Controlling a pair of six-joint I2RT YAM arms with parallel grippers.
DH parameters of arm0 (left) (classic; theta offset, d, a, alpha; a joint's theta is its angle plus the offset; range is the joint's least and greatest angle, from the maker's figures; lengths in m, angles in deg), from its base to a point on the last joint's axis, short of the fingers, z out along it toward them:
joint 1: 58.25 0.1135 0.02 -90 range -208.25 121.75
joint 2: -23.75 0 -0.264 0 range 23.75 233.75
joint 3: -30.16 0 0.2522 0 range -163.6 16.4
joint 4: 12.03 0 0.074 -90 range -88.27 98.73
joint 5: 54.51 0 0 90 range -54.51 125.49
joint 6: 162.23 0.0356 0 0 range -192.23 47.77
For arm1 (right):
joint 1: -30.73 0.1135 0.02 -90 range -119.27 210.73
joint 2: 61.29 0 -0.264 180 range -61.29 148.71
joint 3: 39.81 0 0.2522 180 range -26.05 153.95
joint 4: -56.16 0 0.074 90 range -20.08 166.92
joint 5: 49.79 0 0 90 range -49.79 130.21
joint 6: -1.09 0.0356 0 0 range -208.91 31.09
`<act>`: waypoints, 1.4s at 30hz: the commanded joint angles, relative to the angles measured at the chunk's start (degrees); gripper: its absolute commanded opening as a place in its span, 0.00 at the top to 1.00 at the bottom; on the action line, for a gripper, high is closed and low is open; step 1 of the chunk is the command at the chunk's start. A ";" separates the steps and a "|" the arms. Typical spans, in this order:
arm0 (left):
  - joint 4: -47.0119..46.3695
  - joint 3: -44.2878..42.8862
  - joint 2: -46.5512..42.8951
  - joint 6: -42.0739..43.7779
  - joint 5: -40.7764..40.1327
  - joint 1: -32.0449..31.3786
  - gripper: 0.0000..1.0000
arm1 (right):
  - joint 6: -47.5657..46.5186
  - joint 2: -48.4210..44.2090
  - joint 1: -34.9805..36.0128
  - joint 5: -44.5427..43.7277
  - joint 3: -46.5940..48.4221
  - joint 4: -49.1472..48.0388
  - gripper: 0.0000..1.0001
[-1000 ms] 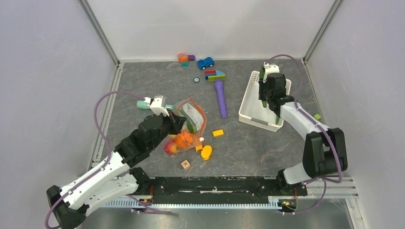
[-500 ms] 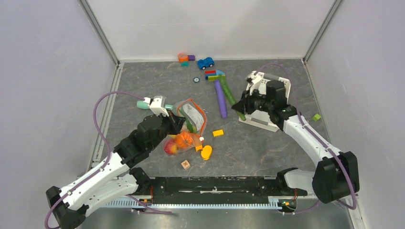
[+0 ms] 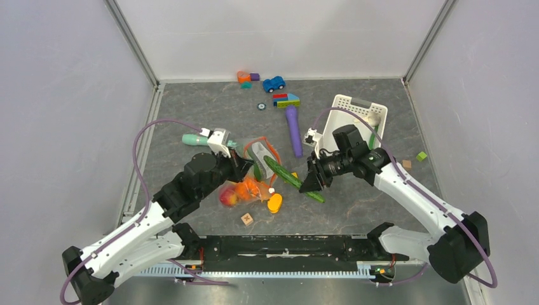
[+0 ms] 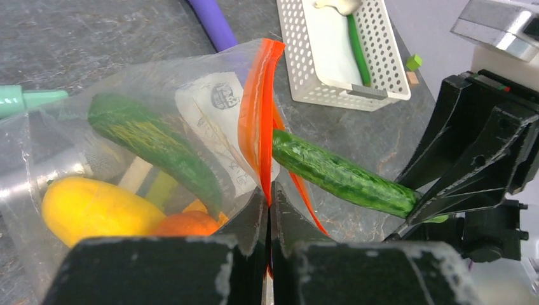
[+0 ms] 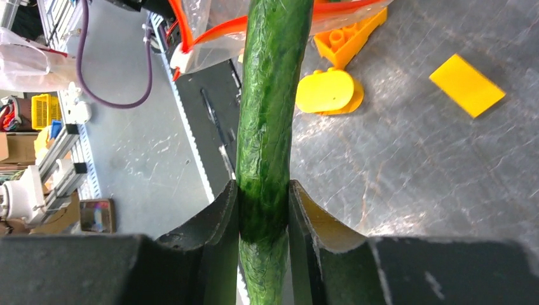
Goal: Place the food in the zip-top bag and seal the zipper
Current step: Place the fake vegetable in the zipper food storage bag.
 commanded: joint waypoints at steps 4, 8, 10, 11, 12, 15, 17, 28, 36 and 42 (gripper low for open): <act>-4.56 -1.62 1.14 6.16 12.56 -0.21 0.98 | -3.01 -1.63 0.77 0.09 6.47 12.48 0.98; -4.76 -2.13 1.98 7.19 16.34 -0.21 0.98 | -2.78 1.56 1.83 1.41 7.90 10.60 0.98; -4.66 -2.16 2.33 7.51 16.99 -0.27 0.98 | -2.46 3.53 2.79 1.96 9.10 10.20 0.99; -4.64 -2.18 2.50 7.61 17.24 -0.30 0.98 | -2.46 4.33 3.33 1.85 9.85 10.55 0.99; -4.65 -2.16 2.60 7.69 17.38 -0.30 0.98 | -2.46 5.40 3.90 1.45 10.49 11.03 0.98; -4.98 -2.20 3.09 7.78 18.28 -0.30 0.98 | -2.15 7.59 4.65 0.33 12.72 11.47 0.98; -5.57 -2.07 3.36 7.88 19.70 -0.32 0.98 | -1.40 9.30 5.07 0.21 14.59 11.34 0.98; -7.92 -1.29 4.04 7.86 25.29 -0.80 0.98 | 4.95 15.98 6.72 -7.85 18.73 7.00 0.90; -8.62 -1.09 4.32 7.60 26.06 -1.09 0.98 | 10.33 21.15 7.08 -12.28 24.46 2.70 0.80; -9.05 -0.88 4.86 7.62 26.03 -1.09 0.98 | 12.12 26.34 7.16 -12.34 27.83 6.45 0.65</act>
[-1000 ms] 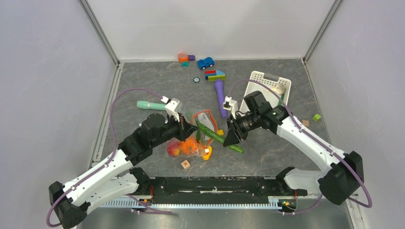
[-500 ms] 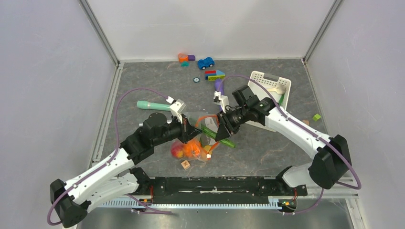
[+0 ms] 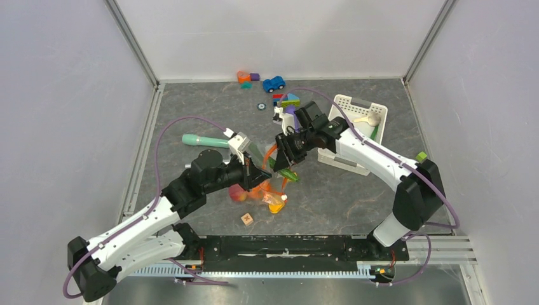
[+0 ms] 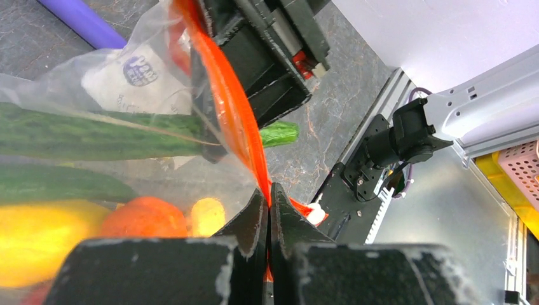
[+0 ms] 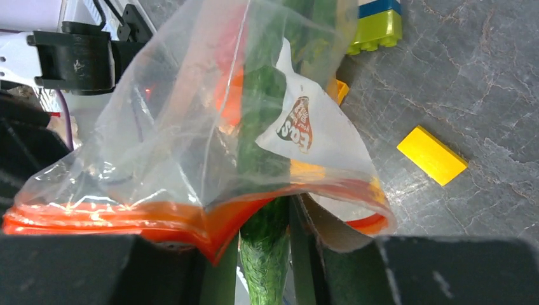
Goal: Place the food in the zip-top bag and seal the zipper
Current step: Place the fake vegetable in the zipper food storage bag.
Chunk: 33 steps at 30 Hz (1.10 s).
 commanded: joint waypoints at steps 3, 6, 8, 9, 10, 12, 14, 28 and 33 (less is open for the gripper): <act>-3.51 -0.90 0.68 1.98 1.31 -0.46 0.98 | 7.57 0.14 0.22 -0.75 0.51 -4.59 0.59; -3.50 -0.99 0.96 1.39 0.09 -0.46 0.98 | 15.61 -2.89 0.30 -0.42 -4.23 -12.62 0.55; -3.49 -0.93 0.93 1.11 -0.58 -0.45 0.98 | 19.50 -4.78 0.31 -1.25 -7.06 -17.19 0.54; -3.51 -0.91 0.94 1.01 -0.82 -0.46 0.98 | 21.11 -5.25 0.26 -1.62 -8.09 -18.53 0.54; -3.49 -0.82 0.91 1.01 -1.00 -0.41 0.98 | 22.14 -5.52 0.34 -1.93 -8.87 -19.77 0.54; -3.45 -0.79 1.03 0.94 -1.72 -0.46 0.98 | 23.30 -5.72 0.63 -2.72 -10.13 -21.37 0.55; -3.16 -0.79 0.95 0.62 -2.79 -0.46 0.98 | 23.40 -5.88 0.81 -1.69 -11.00 -22.85 0.55; 3.75 -1.67 -2.38 -4.26 -26.20 -0.45 0.98 | 5.52 -22.06 -0.17 -16.59 -15.26 -20.33 0.20; 4.78 -1.75 -2.42 -4.54 -28.93 -0.46 0.97 | -0.04 -28.98 -2.09 -32.30 -16.80 -18.25 0.02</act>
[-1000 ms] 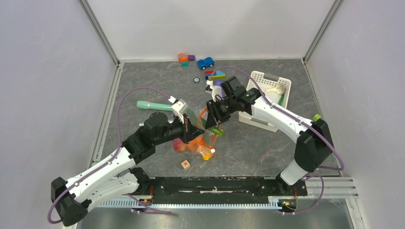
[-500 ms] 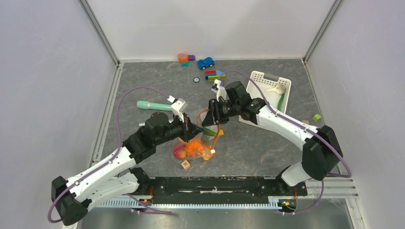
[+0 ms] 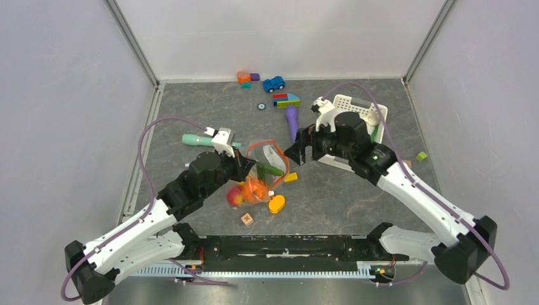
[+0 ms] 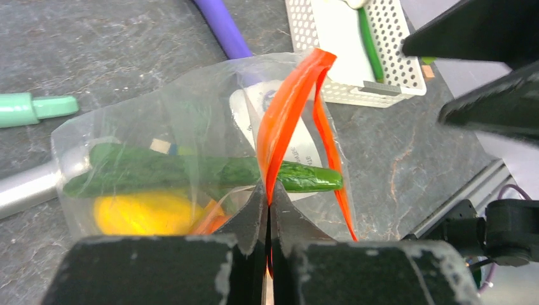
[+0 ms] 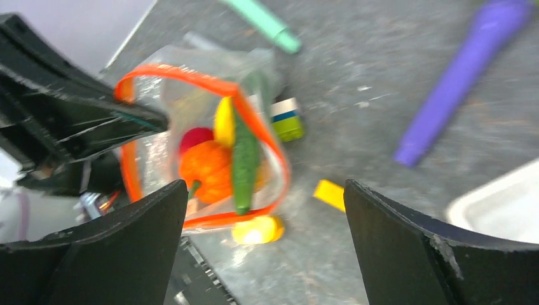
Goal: Place the food in the zip-top bag and seal the zipper
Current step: Place the fake vegetable in the zipper food storage bag, then pick up the fake vegetable from the bin.
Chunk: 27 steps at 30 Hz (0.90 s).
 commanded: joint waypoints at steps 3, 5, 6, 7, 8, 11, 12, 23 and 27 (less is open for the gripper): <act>1.06 -1.67 -0.31 -2.10 -6.06 -0.19 0.98 | -8.79 -6.64 -2.74 -27.86 -2.74 0.59 0.02; 1.37 -1.74 -0.46 -2.06 -6.45 -0.19 0.98 | -10.76 -5.88 -4.77 -35.02 -2.60 0.74 0.02; 1.41 -1.58 -0.47 -2.13 -6.64 -0.19 0.98 | -11.73 -5.03 -6.12 -37.85 -2.05 0.90 0.02; 1.51 -1.55 -0.60 -2.05 -6.72 -0.19 0.98 | -12.19 -3.44 -8.17 -40.12 -1.36 1.28 0.02; 1.46 -1.45 -0.64 -2.05 -6.63 -0.20 0.97 | -13.03 -1.59 -10.00 -41.38 -0.46 1.39 0.02; 1.28 -1.36 -0.49 -1.93 -6.44 -0.19 0.97 | -17.10 5.34 -14.52 -47.81 3.26 2.60 0.02; 1.28 -1.41 -0.27 -1.80 -6.39 -0.19 0.97 | -20.16 8.61 -15.40 -49.64 4.96 2.84 0.02; 1.28 -1.81 1.05 -2.01 -5.34 -0.19 0.97 | -39.72 35.12 -25.11 -54.38 20.11 3.11 0.03; 1.28 -1.90 1.26 -1.83 -5.43 -0.19 0.97 | -42.57 38.88 -28.39 -48.12 21.85 1.61 0.15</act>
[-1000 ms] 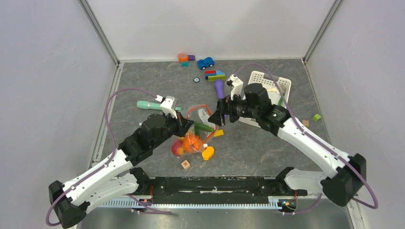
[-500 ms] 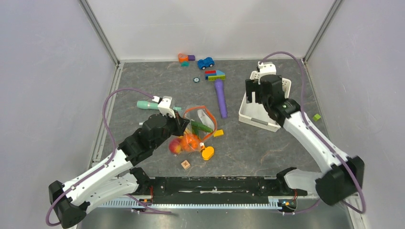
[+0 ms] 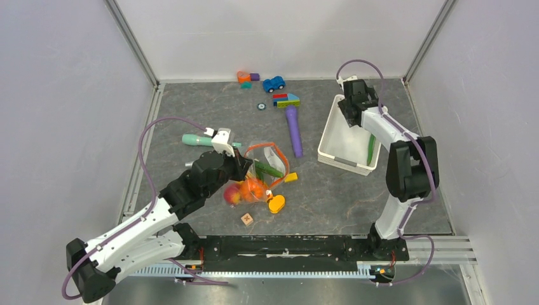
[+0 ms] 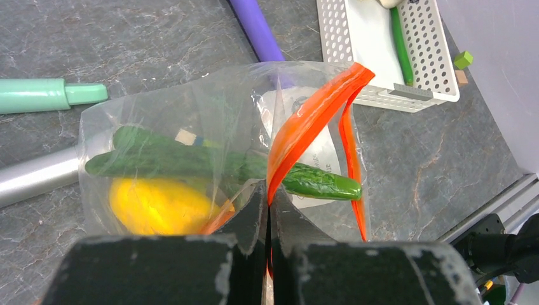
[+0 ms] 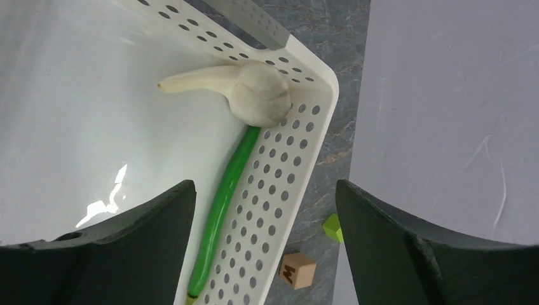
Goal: Place the food in the zip-top bag and seal the zipper
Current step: Pick up the fake vegetable from the bin.
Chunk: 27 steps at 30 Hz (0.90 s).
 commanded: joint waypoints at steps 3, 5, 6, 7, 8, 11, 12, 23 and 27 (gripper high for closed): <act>-0.71 -1.91 0.33 -1.19 -0.46 -0.19 0.97 | -6.43 4.39 -4.70 8.04 4.57 -1.95 0.21; -0.71 -1.96 0.56 -1.13 -0.57 -0.19 0.97 | -6.83 5.68 -5.75 9.60 5.08 -2.62 0.24; -0.75 -1.87 0.62 -1.17 -0.58 -0.19 0.97 | -7.25 6.21 -6.28 10.73 5.08 -3.04 0.24; -0.80 -1.86 0.73 -1.29 -0.69 -0.19 0.97 | -7.43 6.70 -6.81 11.76 5.15 -3.28 0.25; -0.94 -1.78 0.86 -1.29 -0.74 -0.19 0.97 | -7.43 7.32 -7.26 12.32 5.33 -3.49 0.26; -1.06 -2.02 1.44 -1.44 -0.64 -0.19 0.97 | -7.81 8.56 -8.18 14.19 5.66 -4.09 0.31; -1.05 -2.06 1.72 -1.44 -0.61 -0.19 0.97 | -7.89 9.02 -8.43 14.43 5.77 -4.40 0.32; -1.32 -2.02 2.29 -1.47 -0.41 -0.19 0.98 | -8.64 13.95 -9.02 13.16 7.67 -7.05 0.37; -1.41 -2.02 2.45 -1.51 -0.33 -0.19 0.98 | -8.22 15.43 -9.21 11.59 8.50 -7.48 0.40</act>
